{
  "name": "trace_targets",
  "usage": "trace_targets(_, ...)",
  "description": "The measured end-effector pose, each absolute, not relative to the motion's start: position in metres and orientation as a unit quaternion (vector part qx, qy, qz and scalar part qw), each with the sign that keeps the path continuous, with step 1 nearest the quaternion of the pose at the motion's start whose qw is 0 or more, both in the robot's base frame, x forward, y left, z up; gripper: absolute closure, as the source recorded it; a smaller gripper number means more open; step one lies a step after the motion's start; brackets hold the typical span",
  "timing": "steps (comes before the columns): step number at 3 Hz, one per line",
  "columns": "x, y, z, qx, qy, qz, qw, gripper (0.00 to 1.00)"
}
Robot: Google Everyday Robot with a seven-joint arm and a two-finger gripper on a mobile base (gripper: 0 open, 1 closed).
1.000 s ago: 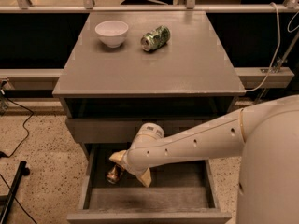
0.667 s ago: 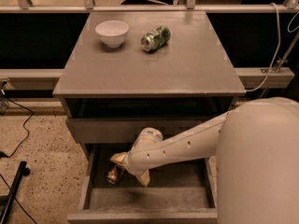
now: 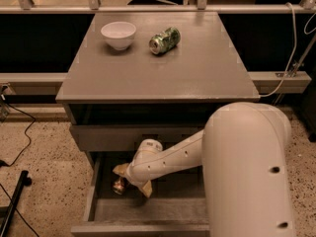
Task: Pick orange can from middle drawer and place on counter
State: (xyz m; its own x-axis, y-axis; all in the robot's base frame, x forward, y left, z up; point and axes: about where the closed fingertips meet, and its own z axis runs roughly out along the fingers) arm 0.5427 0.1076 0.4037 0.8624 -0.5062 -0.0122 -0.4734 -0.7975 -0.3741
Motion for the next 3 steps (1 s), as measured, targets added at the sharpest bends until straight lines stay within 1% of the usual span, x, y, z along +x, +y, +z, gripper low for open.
trace_targets(1,0.549,0.126,0.387,-0.950,0.251,-0.046,0.179,0.03)
trace_targets(2,0.549,0.135,0.379,-0.951,0.249,-0.043,0.180,0.25)
trace_targets(3,0.546,0.140,0.380,-0.948,0.249,-0.032,0.196,0.49)
